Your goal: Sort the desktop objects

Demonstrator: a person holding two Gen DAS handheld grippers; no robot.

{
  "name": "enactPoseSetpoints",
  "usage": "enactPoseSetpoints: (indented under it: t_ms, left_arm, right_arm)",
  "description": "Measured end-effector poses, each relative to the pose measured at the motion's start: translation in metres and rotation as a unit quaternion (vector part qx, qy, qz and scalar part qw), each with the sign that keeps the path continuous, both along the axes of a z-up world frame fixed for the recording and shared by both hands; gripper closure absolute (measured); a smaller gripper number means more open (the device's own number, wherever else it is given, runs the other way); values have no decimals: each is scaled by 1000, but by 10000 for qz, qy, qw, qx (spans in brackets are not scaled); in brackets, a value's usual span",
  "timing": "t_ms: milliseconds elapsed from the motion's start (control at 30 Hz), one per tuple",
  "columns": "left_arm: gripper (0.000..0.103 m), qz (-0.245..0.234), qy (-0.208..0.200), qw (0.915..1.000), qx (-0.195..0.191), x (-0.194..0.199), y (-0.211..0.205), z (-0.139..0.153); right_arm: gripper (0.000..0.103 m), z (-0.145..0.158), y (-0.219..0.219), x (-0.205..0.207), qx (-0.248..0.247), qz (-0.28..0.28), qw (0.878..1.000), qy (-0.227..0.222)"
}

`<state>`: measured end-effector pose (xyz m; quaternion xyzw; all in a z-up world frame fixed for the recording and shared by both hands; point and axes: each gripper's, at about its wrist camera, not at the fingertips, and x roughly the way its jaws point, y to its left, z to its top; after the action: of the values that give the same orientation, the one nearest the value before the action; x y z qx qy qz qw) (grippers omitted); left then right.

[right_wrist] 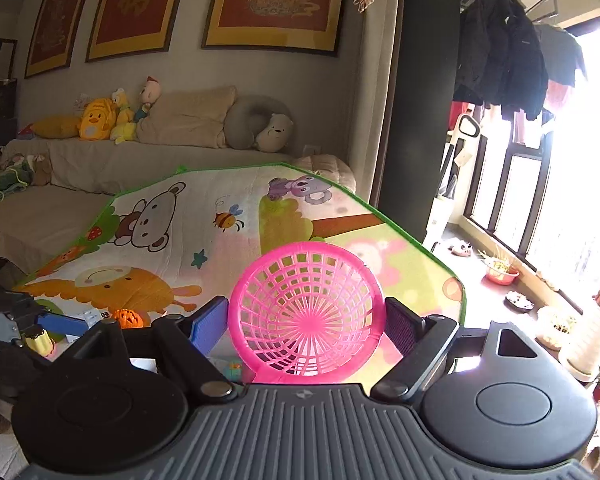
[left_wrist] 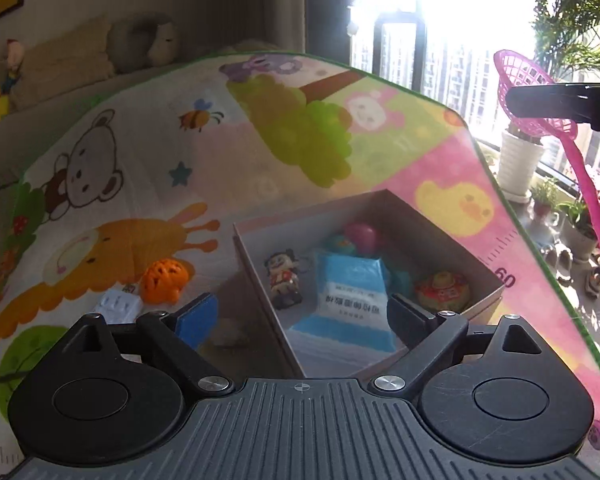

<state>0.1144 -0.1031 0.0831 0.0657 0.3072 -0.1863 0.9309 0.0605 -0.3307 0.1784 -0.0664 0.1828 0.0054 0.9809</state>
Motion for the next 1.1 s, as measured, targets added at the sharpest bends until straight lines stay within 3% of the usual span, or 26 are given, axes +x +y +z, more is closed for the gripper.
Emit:
enactPoseSetpoints:
  t_ms: [200, 333, 500, 667, 900, 1100]
  left_arm:
    - [5, 280, 206, 9992, 213, -34, 38, -30]
    - [4, 529, 255, 9979, 266, -48, 63, -43]
    - [3, 873, 383, 9950, 290, -52, 94, -55]
    - [2, 1199, 421, 9916, 260, -53, 115, -64]
    - [1, 1527, 264, 9876, 248, -52, 132, -69]
    - [1, 1936, 85, 9806, 296, -48, 151, -72]
  right_arm:
    - [20, -34, 24, 73, 18, 98, 9987, 503]
    - [20, -74, 30, 120, 276, -84, 9927, 1175]
    - [19, -122, 41, 133, 242, -32, 9803, 1958]
    - [7, -100, 32, 111, 376, -30, 9823, 1835]
    - [7, -51, 29, 103, 541, -222, 9873, 1480]
    - [10, -50, 106, 115, 669, 618, 9787, 1842]
